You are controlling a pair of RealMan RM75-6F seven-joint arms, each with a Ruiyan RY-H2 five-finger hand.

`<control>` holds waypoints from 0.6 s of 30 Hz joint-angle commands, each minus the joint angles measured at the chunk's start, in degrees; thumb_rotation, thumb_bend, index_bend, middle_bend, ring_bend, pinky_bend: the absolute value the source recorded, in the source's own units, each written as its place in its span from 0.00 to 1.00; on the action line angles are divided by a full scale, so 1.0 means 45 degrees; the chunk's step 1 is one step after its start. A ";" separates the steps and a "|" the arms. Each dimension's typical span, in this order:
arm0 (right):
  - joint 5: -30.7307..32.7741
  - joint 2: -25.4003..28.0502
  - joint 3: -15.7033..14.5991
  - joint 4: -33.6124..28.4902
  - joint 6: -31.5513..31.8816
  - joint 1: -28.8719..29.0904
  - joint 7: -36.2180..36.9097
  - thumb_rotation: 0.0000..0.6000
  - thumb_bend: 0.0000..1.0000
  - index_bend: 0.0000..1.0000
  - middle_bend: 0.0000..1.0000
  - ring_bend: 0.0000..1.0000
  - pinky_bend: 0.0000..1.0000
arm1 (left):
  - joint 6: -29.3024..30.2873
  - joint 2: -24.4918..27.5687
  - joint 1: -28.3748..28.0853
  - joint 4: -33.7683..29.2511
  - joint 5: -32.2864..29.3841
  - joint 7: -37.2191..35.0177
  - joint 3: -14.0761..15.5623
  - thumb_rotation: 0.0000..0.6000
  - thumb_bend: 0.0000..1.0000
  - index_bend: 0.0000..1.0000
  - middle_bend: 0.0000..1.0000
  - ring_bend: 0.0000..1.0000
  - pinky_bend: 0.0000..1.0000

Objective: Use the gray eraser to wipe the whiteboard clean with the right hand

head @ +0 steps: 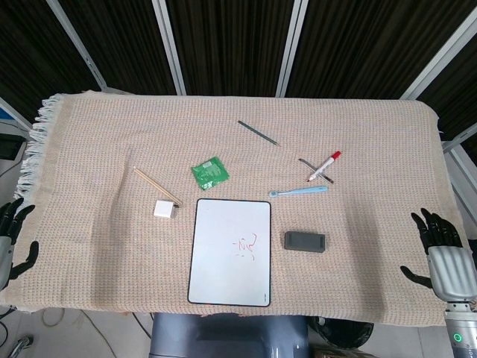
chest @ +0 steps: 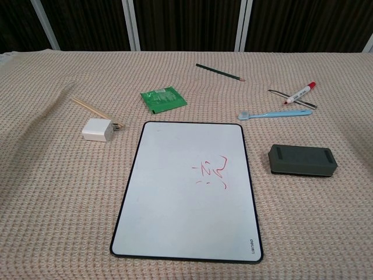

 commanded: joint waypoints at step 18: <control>0.0053 0.1207 -0.0229 -0.1300 -0.3331 0.1655 0.2093 1.00 0.11 0.00 0.08 0.06 0.13 | -0.0043 0.0015 0.0022 -0.0110 0.0026 0.0017 0.0056 1.00 0.46 0.11 0.01 0.00 0.00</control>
